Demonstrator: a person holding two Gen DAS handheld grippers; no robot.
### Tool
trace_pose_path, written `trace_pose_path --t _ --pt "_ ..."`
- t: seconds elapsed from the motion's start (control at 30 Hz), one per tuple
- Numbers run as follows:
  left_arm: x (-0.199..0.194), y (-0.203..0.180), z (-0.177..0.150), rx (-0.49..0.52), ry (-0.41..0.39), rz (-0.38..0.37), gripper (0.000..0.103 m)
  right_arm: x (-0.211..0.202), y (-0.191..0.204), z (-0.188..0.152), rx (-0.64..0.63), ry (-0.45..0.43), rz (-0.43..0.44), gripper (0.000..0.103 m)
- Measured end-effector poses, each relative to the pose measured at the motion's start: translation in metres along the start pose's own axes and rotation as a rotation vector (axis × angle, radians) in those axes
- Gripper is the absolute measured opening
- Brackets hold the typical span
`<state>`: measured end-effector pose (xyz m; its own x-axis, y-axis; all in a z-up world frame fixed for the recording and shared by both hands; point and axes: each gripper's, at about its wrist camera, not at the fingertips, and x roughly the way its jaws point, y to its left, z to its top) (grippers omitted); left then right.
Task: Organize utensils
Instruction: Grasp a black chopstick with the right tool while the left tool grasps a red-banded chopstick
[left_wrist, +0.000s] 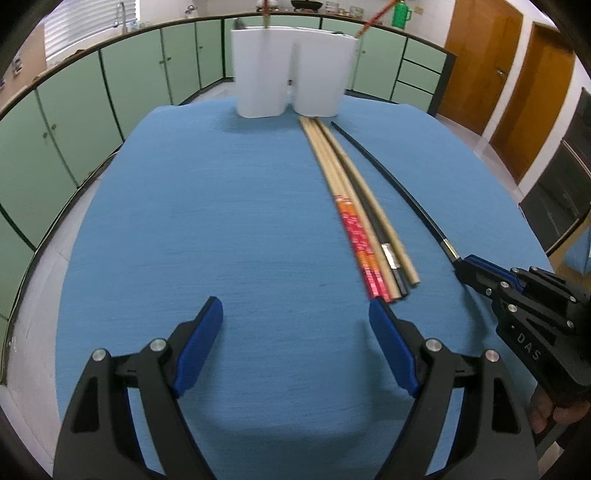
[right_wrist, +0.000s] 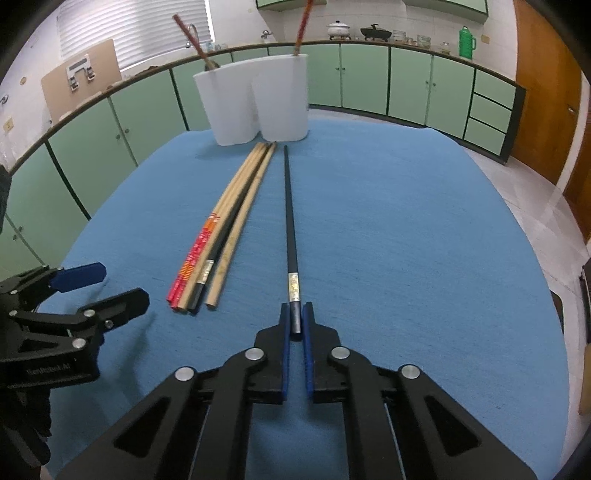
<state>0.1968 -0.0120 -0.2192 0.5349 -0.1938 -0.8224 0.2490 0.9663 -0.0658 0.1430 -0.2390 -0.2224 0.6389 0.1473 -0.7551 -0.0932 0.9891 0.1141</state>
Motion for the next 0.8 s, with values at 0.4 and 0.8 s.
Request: trace_pose_path --t 0.4,0.8 --pt "0.013 -0.017 0.001 0.039 0.018 0.065 0.082 -0.001 -0.012 0.000 0.024 -0.005 0.000 0.007" --pt "0.002 0.009 0.001 -0.075 0.013 0.121 0.082 -0.001 -0.014 -0.001 0.039 -0.006 0.021 0.007"
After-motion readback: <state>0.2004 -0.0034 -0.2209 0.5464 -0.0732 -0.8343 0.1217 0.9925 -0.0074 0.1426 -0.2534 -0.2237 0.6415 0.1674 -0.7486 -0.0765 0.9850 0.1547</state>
